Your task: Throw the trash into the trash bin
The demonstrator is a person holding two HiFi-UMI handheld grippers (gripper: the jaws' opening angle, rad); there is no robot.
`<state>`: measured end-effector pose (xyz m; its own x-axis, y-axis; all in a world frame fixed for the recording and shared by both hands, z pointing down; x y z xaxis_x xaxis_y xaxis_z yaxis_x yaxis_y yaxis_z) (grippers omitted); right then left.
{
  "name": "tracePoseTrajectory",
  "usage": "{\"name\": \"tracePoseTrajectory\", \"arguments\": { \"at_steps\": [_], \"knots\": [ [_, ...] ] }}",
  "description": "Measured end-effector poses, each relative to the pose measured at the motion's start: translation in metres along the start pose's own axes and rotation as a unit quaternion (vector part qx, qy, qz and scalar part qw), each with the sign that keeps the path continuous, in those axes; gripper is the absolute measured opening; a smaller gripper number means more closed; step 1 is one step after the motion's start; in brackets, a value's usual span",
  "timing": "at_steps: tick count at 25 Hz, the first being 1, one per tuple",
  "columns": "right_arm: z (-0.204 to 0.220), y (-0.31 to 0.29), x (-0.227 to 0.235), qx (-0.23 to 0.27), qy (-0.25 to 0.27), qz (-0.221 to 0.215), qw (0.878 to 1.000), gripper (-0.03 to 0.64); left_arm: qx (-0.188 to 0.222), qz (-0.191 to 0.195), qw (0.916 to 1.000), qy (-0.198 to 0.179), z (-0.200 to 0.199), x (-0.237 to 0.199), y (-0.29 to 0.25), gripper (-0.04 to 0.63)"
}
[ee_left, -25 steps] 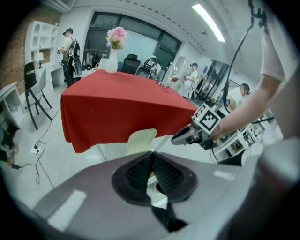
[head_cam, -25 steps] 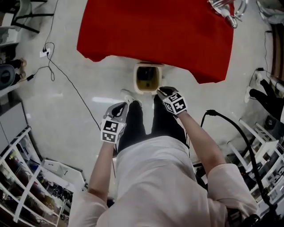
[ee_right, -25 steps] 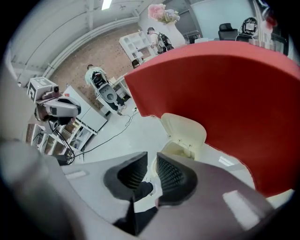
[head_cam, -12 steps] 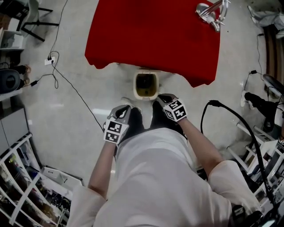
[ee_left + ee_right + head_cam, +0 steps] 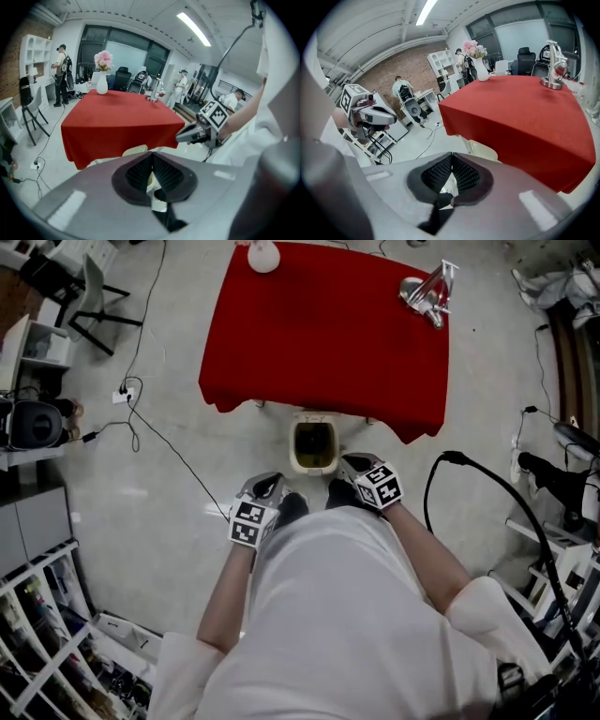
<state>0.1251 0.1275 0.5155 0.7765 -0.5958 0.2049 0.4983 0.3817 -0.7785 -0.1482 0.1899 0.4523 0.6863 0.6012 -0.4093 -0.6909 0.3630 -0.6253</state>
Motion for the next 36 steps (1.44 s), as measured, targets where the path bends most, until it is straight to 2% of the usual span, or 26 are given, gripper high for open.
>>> {"name": "tracePoseTrajectory", "arguments": {
  "at_steps": [6,17,30,36],
  "knots": [
    [-0.009,0.023,0.0,0.01,0.006,-0.007,1.0,0.003,0.022,0.01,0.9996,0.013,-0.007,0.005,0.008,0.005],
    [-0.012,0.038,0.003,0.01,0.017,-0.013,1.0,0.002,0.026,0.011,0.9994,0.02,-0.007,0.001,0.009,0.005],
    [-0.011,0.043,0.01,0.011,0.003,-0.003,1.0,0.002,0.029,0.006,0.9991,0.032,0.0,0.005,0.012,0.005],
    [-0.013,0.039,0.007,0.007,0.02,-0.007,1.0,0.002,0.029,0.005,0.999,0.033,0.001,-0.001,0.013,0.005]
  ]
}}
Point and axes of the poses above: the fingertips, and each gripper's own axes: y backward along the fingers, x to its right, z out of its underside, the point moved 10 cm from there along y, backward along the fingers, and after that the axes turned 11 degrees about z, right-handed, at the moved point
